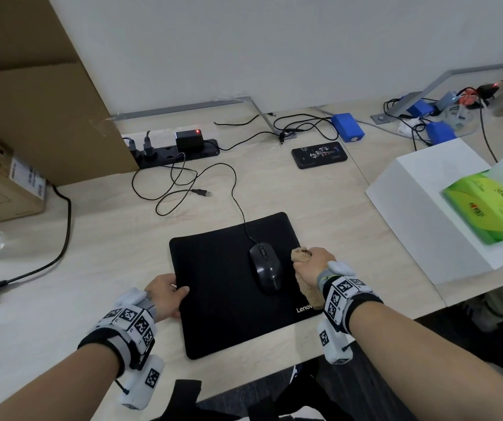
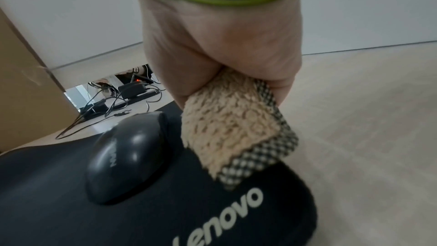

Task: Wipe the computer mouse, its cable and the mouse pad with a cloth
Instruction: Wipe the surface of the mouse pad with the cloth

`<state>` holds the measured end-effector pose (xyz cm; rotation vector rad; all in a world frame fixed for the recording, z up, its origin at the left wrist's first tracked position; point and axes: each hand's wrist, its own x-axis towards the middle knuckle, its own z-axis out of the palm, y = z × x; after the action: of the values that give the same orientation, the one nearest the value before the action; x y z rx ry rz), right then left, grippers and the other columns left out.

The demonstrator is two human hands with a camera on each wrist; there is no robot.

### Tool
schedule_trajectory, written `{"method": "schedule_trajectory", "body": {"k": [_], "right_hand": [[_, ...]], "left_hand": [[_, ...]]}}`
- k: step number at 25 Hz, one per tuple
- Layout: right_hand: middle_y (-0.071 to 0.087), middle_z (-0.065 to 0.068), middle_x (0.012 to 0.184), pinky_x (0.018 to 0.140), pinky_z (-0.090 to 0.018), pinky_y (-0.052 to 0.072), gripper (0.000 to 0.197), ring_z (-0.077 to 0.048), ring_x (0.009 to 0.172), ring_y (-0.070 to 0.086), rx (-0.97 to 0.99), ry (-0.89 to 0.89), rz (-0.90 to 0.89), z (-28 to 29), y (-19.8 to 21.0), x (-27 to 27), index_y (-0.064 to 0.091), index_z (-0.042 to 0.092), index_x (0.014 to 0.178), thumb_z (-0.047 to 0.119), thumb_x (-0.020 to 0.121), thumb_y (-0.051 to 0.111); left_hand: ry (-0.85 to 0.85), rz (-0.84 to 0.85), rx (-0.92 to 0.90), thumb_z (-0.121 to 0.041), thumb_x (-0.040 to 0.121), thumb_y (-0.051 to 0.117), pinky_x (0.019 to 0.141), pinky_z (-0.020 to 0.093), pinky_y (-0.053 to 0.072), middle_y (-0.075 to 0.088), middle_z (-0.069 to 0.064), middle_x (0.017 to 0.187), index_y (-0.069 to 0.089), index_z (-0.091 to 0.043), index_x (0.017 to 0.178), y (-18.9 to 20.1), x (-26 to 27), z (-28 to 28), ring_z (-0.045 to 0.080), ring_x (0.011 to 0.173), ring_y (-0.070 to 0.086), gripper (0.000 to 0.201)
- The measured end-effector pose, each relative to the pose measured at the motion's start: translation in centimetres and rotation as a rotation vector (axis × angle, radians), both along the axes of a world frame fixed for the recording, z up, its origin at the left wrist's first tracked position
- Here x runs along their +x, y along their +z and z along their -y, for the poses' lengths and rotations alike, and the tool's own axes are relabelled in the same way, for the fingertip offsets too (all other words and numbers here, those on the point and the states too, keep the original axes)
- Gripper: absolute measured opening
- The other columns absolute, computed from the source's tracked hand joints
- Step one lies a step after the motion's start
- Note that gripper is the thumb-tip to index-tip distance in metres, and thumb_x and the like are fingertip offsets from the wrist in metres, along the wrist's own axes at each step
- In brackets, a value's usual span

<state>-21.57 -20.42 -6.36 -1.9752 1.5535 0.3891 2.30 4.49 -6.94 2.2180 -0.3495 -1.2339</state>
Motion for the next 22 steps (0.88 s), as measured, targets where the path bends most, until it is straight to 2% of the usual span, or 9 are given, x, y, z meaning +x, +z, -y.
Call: {"method": "schedule_trajectory", "body": {"k": [2, 6, 9, 11, 13, 15, 18, 20, 22], "right_hand": [[0.066, -0.001, 0.086, 0.068, -0.028, 0.052, 0.023, -0.02, 0.072, 0.062, 0.006, 0.019, 0.037, 0.5, 0.1, -0.1, 0.062, 0.022, 0.089, 0.036, 0.072, 0.056], [0.067, -0.001, 0.091, 0.067, -0.026, 0.048, 0.023, -0.023, 0.078, 0.062, -0.057, 0.005, 0.054, 2.8, 1.6, -2.4, 0.064, 0.021, 0.097, 0.03, 0.076, 0.058], [0.067, -0.007, 0.092, 0.072, -0.029, 0.051, 0.025, -0.027, 0.08, 0.063, -0.063, -0.061, -0.036, 5.0, 2.5, -5.5, 0.064, 0.015, 0.096, 0.031, 0.076, 0.06], [0.066, -0.006, 0.088, 0.063, -0.027, 0.047, 0.023, -0.025, 0.075, 0.061, -0.051, -0.058, -0.069, 5.5, 3.3, -6.4, 0.061, 0.014, 0.089, 0.033, 0.076, 0.056], [0.065, -0.002, 0.09, 0.059, -0.026, 0.041, 0.022, -0.022, 0.075, 0.058, -0.12, -0.025, -0.016, 5.3, 3.7, -5.6, 0.058, 0.018, 0.091, 0.034, 0.077, 0.052], [0.062, 0.0, 0.091, 0.065, -0.027, 0.041, 0.021, -0.021, 0.078, 0.056, -0.177, 0.025, 0.089, 4.5, 4.2, -3.5, 0.056, 0.02, 0.097, 0.033, 0.081, 0.054], [0.063, 0.001, 0.092, 0.071, -0.028, 0.046, 0.021, -0.022, 0.081, 0.058, -0.149, 0.157, 0.172, 2.2, 4.7, 0.6, 0.056, 0.022, 0.097, 0.036, 0.081, 0.056], [0.065, 0.002, 0.095, 0.074, -0.029, 0.049, 0.027, -0.022, 0.086, 0.062, -0.108, 0.205, 0.2, 1.2, 4.5, 3.3, 0.057, 0.024, 0.101, 0.041, 0.079, 0.058], [0.066, 0.003, 0.104, 0.078, -0.028, 0.049, 0.04, -0.023, 0.093, 0.063, -0.068, 0.207, 0.223, 0.0, 4.3, 4.6, 0.058, 0.025, 0.11, 0.047, 0.077, 0.058]], "left_hand": [[-0.011, -0.004, 0.02, -0.008, 0.095, 0.058, 0.07, 0.047, 0.061, 0.074, 0.016, 0.08, 0.064, -0.008, 0.1, 0.5, 0.0, 0.3, 0.034, 0.07, 0.073, 0.008], [-0.065, -0.059, -0.027, -0.007, 0.095, 0.058, 0.057, 0.031, 0.06, 0.07, 0.014, 0.076, 0.063, -0.004, 0.102, 2.2, -2.3, 2.9, 0.024, 0.062, 0.07, 0.009], [-0.212, -0.067, -0.041, -0.013, 0.096, 0.056, 0.063, 0.035, 0.062, 0.072, 0.017, 0.069, 0.062, -0.004, 0.098, 2.3, -4.9, 5.8, 0.024, 0.06, 0.071, 0.011], [-0.295, -0.04, 0.009, -0.013, 0.096, 0.054, 0.067, 0.038, 0.062, 0.073, 0.016, 0.067, 0.062, -0.003, 0.095, 2.0, -5.3, 6.9, 0.024, 0.061, 0.072, 0.013], [-0.318, -0.043, 0.074, -0.016, 0.095, 0.056, 0.069, 0.042, 0.062, 0.072, 0.011, 0.064, 0.063, -0.004, 0.081, 1.9, -4.3, 7.1, 0.024, 0.058, 0.071, 0.02], [-0.355, 0.055, 0.127, -0.027, 0.093, 0.06, 0.068, 0.038, 0.062, 0.074, 0.007, 0.071, 0.064, -0.007, 0.077, 2.4, -2.3, 7.1, 0.023, 0.06, 0.07, 0.026], [-0.339, 0.418, 0.112, -0.042, 0.088, 0.065, 0.078, 0.033, 0.054, 0.068, 0.006, 0.107, 0.059, -0.015, 0.11, 3.5, 2.2, 7.7, 0.023, 0.089, 0.065, 0.035], [-0.242, 0.54, 0.082, -0.043, 0.085, 0.068, 0.091, 0.041, 0.05, 0.051, 0.012, 0.132, 0.04, -0.016, 0.136, 3.9, 5.6, 8.9, 0.029, 0.112, 0.056, 0.065], [-0.237, 0.619, 0.124, -0.045, 0.083, 0.069, 0.106, 0.048, 0.041, 0.031, 0.014, 0.149, 0.02, -0.016, 0.149, 4.5, 7.6, 9.8, 0.034, 0.132, 0.039, 0.088]]}}
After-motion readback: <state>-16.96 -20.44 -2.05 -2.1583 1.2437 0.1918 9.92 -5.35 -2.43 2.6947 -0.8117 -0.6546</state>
